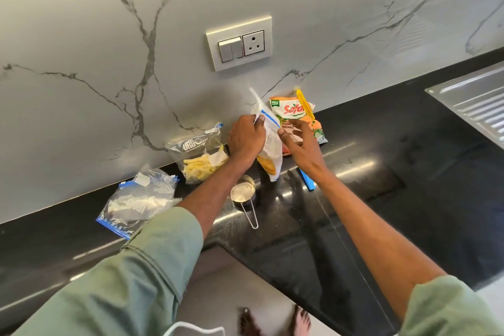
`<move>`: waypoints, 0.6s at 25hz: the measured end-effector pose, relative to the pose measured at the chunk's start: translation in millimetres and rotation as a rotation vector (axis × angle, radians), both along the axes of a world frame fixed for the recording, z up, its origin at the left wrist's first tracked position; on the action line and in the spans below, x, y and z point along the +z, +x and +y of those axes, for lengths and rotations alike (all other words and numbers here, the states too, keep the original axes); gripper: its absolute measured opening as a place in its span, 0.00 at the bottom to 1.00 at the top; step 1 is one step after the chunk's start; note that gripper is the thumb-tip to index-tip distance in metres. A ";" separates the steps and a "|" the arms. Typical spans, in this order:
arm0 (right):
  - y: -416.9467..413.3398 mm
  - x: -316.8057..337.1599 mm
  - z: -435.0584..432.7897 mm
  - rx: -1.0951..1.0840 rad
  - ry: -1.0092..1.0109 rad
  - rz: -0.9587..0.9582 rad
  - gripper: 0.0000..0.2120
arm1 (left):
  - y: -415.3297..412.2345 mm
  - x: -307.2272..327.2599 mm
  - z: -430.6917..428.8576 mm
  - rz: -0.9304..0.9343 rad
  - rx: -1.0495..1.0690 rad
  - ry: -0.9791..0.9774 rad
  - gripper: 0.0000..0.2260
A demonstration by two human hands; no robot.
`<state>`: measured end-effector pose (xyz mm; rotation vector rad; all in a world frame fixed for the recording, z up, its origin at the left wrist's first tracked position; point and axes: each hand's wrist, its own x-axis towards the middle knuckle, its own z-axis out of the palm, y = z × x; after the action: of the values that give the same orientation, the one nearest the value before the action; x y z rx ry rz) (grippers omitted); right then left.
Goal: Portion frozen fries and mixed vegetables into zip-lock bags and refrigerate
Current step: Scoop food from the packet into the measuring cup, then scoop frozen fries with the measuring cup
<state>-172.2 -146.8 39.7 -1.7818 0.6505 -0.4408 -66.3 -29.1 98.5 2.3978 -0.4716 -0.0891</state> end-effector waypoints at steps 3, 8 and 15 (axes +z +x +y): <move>-22.7 -13.1 -2.0 -0.027 0.481 -0.091 0.49 | -7.0 33.0 7.5 -0.072 -0.163 -0.105 0.20; -57.8 -63.6 25.7 0.301 1.113 -0.190 0.60 | -7.3 77.4 32.4 0.234 -0.384 -0.400 0.19; -57.5 -49.1 40.9 0.186 1.188 -0.313 0.56 | -2.6 53.3 75.2 0.656 -0.470 -0.483 0.12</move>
<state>-229.7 -106.0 -9.4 -0.6114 0.3689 -0.1240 -68.9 46.1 151.8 1.6216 -0.6355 -0.8380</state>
